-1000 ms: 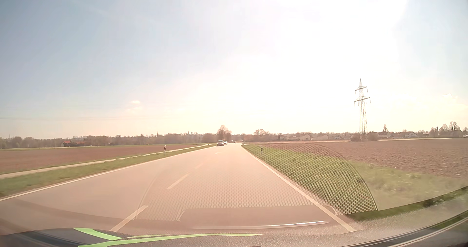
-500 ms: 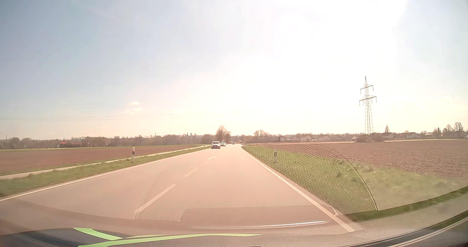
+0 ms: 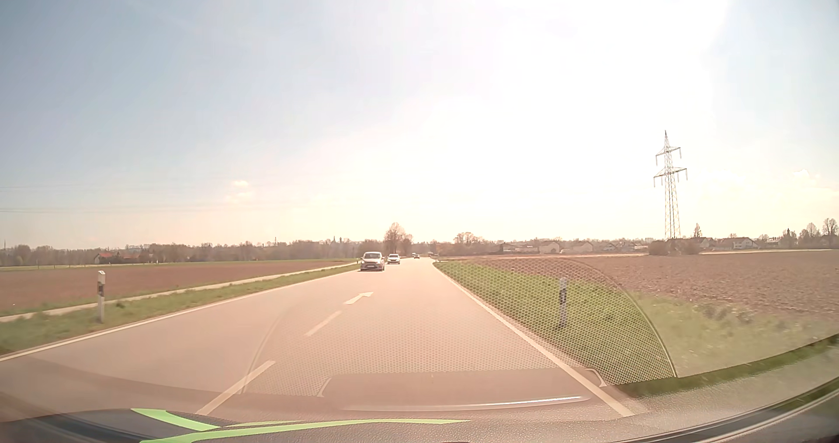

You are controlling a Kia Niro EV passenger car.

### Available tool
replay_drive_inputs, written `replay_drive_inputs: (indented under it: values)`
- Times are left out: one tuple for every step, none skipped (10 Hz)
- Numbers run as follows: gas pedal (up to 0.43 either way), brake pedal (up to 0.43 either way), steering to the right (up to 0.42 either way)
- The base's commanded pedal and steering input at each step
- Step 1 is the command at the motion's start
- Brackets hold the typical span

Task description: Follow the waypoints while adhering to traffic rules and regulations

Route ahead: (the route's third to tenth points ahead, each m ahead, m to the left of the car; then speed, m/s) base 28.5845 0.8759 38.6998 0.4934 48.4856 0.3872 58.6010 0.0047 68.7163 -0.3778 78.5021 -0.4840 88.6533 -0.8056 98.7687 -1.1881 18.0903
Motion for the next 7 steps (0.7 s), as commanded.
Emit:
replay_drive_inputs:
  values:
    - [0.157, 0.000, 0.000]
    - [0.157, 0.000, 0.000]
    - [0.157, 0.000, 0.000]
    - [0.157, 0.000, 0.000]
    - [0.157, 0.000, 0.000]
    - [0.157, 0.000, 0.000]
    - [0.157, 0.000, 0.000]
